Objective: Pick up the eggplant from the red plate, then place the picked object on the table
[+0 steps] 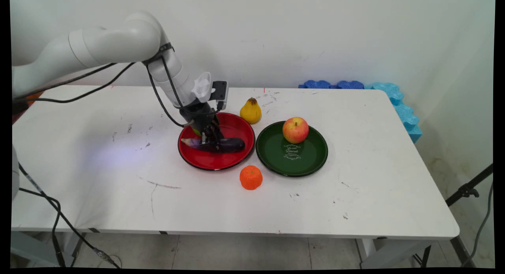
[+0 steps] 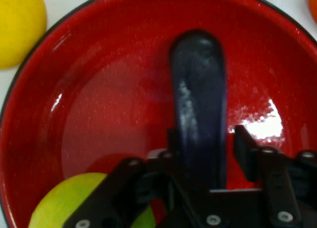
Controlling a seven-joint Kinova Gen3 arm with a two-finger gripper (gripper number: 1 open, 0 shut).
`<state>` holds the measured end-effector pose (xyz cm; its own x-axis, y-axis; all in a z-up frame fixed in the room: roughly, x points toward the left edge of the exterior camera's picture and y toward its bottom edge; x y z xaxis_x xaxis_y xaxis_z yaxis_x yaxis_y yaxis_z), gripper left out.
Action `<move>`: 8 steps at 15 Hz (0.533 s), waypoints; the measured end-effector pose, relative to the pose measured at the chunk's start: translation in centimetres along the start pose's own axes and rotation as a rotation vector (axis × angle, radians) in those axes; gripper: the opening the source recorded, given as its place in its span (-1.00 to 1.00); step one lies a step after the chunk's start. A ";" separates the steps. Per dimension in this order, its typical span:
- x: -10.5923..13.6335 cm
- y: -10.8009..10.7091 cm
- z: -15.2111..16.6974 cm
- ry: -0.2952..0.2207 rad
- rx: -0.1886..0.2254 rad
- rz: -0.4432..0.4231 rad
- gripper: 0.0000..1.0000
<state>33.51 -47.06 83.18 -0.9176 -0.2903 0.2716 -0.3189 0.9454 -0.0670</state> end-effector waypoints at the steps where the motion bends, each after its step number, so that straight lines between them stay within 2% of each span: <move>1: 0.0 0.0 0.1 -0.002 -0.003 0.006 -1.00; 4: 0.2 0.6 -0.1 -0.005 -0.013 0.030 -1.00; 8: 1.8 1.9 -2.8 0.011 0.000 0.050 -1.00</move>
<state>31.96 -45.41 86.25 -0.9298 -0.2410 0.2781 -0.2726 0.9587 -0.0805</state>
